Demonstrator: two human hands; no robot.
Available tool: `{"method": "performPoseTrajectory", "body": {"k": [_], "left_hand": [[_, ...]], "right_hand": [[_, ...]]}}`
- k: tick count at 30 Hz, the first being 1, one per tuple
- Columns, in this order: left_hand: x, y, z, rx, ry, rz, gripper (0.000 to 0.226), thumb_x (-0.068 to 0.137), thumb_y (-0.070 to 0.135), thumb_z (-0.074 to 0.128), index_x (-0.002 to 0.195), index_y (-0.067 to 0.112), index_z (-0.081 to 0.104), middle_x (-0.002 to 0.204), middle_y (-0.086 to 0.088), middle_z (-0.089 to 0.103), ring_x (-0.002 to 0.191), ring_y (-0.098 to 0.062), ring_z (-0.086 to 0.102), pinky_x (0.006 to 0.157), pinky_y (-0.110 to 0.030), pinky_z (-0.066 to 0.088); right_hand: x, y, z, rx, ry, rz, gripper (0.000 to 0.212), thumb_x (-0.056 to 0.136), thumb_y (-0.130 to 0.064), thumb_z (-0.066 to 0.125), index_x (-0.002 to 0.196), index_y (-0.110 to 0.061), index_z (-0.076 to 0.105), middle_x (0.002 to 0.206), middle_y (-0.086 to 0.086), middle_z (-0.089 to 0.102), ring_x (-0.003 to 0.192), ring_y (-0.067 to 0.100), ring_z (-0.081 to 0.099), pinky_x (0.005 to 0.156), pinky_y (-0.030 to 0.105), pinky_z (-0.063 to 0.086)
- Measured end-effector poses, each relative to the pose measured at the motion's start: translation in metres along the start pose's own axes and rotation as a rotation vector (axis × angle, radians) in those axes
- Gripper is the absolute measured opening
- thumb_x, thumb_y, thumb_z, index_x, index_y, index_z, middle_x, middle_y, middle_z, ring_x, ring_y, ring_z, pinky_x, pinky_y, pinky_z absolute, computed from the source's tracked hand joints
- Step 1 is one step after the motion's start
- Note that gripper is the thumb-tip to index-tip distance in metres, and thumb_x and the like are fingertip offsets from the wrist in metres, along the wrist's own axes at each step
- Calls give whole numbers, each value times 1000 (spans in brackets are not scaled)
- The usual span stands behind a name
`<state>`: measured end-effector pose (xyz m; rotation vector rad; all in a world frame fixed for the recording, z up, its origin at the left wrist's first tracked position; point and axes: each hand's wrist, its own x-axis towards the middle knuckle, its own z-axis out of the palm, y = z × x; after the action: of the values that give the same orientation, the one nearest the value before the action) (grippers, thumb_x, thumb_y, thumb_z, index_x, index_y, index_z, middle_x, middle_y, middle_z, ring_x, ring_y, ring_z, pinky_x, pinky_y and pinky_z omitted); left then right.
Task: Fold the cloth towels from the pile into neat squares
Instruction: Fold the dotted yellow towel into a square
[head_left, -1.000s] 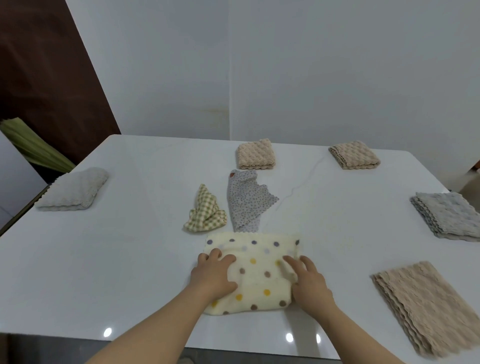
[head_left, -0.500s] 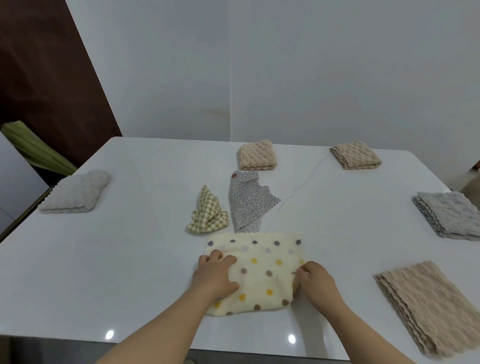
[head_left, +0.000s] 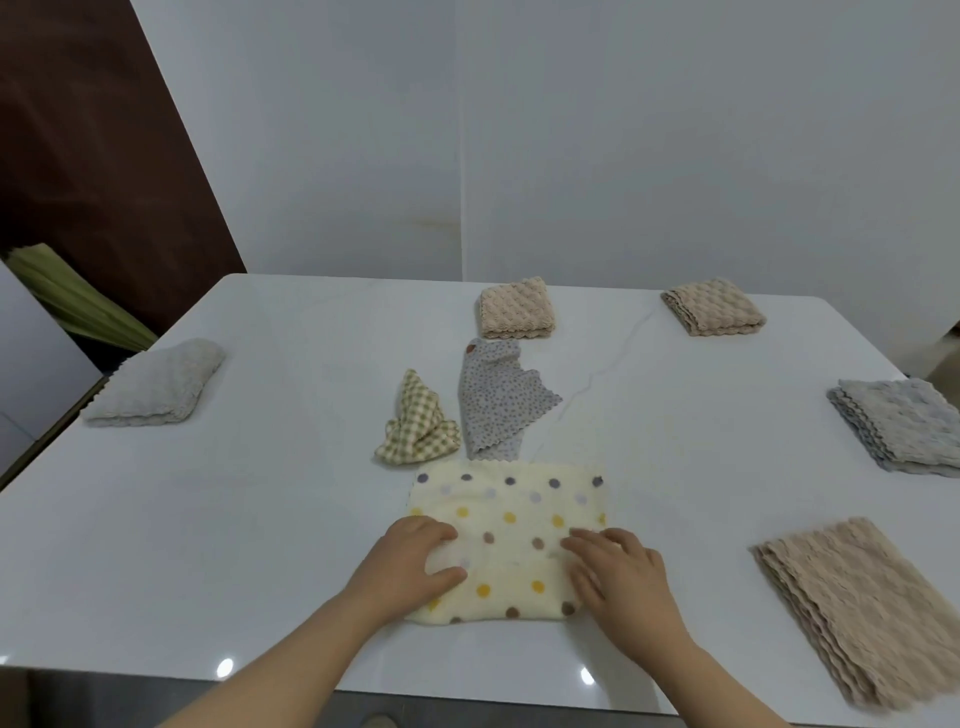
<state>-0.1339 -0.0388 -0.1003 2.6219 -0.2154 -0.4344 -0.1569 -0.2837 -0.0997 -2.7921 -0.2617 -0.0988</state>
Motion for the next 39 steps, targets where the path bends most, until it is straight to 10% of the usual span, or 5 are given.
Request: {"method": "performPoseTrajectory", "body": {"k": [5,9,15,25,39], "left_hand": [[-2,-6,3,43,-29,60,37,78,40,66,110,28,52,123,14,41,120,-5,36,93,-14,29],[-1,-6,3,50,-25,68,27,76,36,68,78,32,41,111,11,45,106,-4,40,77,-7,31],[-5,-4,-6,63,-104,120,33,74,35,69,74,38,36,118,8,46,115,-6,42,80,-8,33],[-10,3,-11,1,-14,144,27,77,22,60,67,32,37,74,16,48,77,-5,48,68,-19,38],[-11,3,-15,44,-76,119,14,98,29,40,104,28,52,116,6,60,81,-6,53,72,-19,40]], "right_hand": [[-2,-1,7,-54,-302,6,80,64,-68,21,135,-36,38,129,-16,45,127,11,32,102,25,21],[-5,7,16,13,-77,-68,32,60,-45,59,91,-37,54,80,-13,57,87,13,43,66,19,33],[-9,13,14,16,-120,-38,80,26,-33,92,72,-33,27,68,-20,54,58,8,55,52,8,20],[-9,11,-4,149,-109,-183,5,74,-25,52,78,-27,54,77,-13,56,85,7,45,75,9,30],[-16,14,-17,462,-261,233,15,91,-19,50,78,-25,51,59,-6,45,55,6,39,54,18,29]]}}
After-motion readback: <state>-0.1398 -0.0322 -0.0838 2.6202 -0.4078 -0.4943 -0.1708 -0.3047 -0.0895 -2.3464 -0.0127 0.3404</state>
